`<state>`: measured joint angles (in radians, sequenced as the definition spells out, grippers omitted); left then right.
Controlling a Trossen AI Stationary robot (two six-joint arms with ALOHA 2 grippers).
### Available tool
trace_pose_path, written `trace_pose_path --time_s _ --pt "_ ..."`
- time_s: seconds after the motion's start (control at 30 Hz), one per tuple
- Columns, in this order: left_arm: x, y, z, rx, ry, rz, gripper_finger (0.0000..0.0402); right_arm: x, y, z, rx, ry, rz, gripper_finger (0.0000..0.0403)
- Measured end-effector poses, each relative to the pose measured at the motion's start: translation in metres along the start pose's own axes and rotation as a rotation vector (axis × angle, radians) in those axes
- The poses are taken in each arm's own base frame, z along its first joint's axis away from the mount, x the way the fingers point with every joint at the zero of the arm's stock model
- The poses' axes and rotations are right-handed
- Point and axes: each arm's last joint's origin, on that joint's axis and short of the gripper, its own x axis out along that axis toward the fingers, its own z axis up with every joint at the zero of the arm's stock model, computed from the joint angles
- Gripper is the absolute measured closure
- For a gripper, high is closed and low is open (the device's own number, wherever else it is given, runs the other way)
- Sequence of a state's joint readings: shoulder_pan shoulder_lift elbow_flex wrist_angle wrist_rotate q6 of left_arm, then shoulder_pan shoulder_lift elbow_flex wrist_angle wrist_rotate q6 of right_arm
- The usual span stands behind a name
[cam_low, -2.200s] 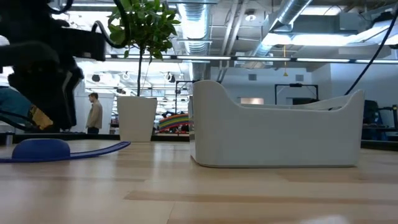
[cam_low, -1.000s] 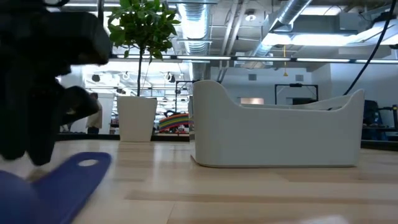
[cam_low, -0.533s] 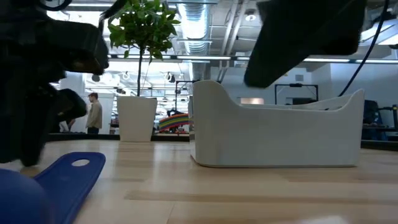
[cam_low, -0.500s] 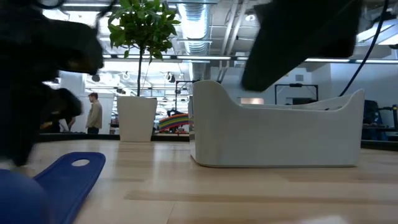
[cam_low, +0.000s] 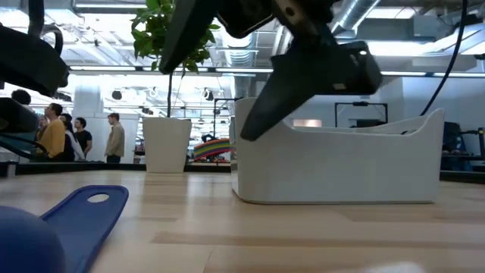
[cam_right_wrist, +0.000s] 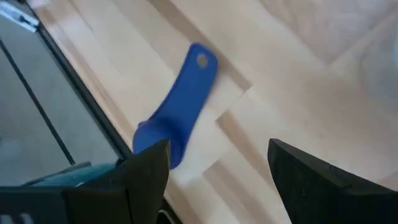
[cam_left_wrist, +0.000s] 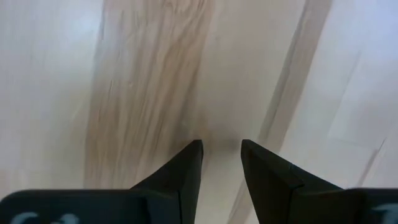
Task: Nest measuring cups in basket
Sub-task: Stack the dark blue measuring cup on top of the orange measuring cup
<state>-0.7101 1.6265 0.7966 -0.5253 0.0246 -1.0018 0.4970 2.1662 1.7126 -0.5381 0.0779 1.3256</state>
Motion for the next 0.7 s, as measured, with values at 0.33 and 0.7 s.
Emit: trace_pose_path --time_s 0.33,0.7 --pt "-0.005 0.001 0.002 0.017 -0.044 0.001 0.0287 0.015 -0.001 0.017 0.025 -0.034 0.056 0.0113" --pt "-0.006 -0.001 0.001 0.016 -0.066 0.001 0.0288 0.049 0.003 0.017 0.069 -0.010 0.078 0.0113"
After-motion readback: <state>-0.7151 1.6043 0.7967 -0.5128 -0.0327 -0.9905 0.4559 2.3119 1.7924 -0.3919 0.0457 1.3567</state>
